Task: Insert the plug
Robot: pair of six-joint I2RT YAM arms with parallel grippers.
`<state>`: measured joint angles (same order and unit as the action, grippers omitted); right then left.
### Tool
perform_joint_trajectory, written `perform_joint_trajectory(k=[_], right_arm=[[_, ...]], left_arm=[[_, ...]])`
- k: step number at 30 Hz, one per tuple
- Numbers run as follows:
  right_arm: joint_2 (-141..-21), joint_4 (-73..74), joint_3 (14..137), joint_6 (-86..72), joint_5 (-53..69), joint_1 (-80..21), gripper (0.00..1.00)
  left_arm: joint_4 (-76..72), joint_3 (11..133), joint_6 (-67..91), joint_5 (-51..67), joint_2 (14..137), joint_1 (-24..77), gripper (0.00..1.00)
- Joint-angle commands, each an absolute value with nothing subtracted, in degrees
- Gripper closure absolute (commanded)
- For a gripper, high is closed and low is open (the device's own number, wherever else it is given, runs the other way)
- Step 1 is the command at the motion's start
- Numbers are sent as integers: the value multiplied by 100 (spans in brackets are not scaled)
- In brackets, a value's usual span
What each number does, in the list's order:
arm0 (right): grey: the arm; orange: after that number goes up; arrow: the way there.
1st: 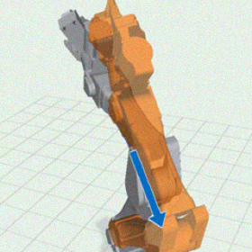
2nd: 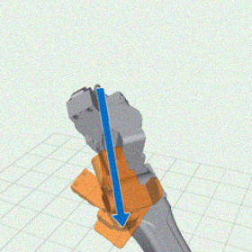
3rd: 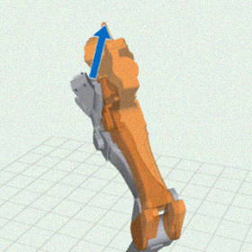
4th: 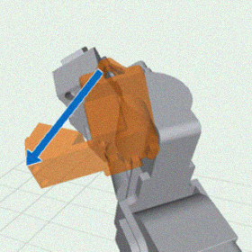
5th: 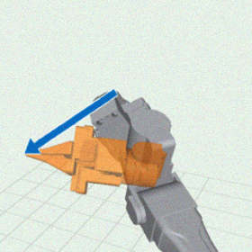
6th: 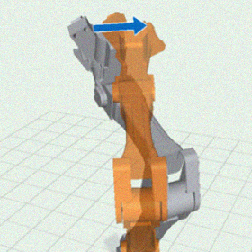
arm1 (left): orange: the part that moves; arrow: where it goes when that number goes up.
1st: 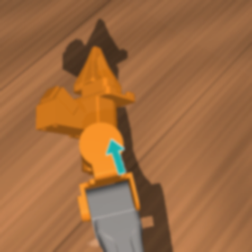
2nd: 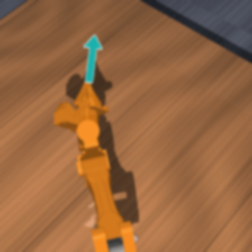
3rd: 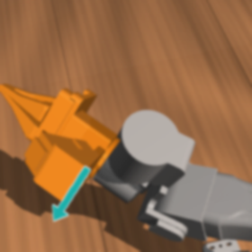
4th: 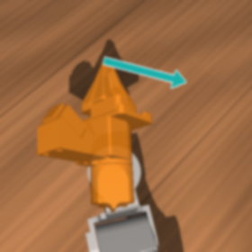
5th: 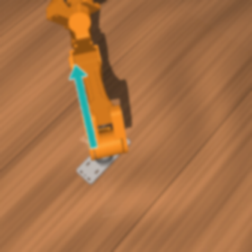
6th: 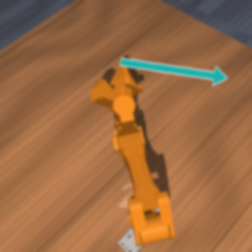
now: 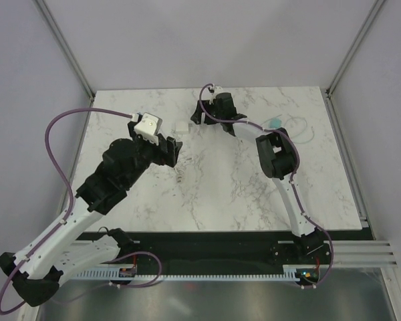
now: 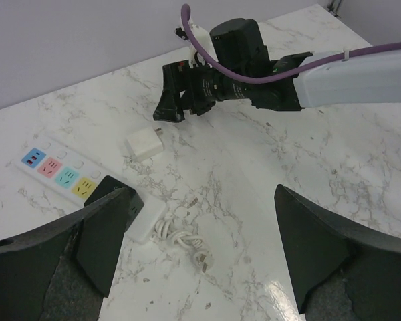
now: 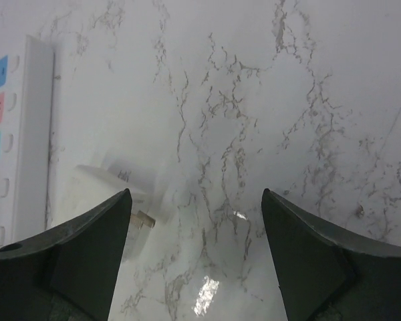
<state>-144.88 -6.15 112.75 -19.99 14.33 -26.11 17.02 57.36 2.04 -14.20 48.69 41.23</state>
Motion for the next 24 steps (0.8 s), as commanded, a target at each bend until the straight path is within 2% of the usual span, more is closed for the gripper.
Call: perform_joint_trajectory(k=[1,7,13,21,24], right_arm=[[-14791,-1238,11707,-2935,1450,-2733,14],[-14959,-1538,11690,-3173,1521,-2962,16],[-14801,-1275,11330,-2997,1020,-3059,21],[-14371,-1037,10680,-2822,642,-3076,33],[-14195,-976,10495,-2646,589,-3076,44]], left_arm=[[1345,5704,334,-1661,4886,4131,5],[1345,5713,360,-1556,4878,4131,6],[1318,5678,369,-1643,4808,4131,6],[1266,5634,290,-1679,4799,4131,6],[1266,5625,264,-1705,4816,4131,7]])
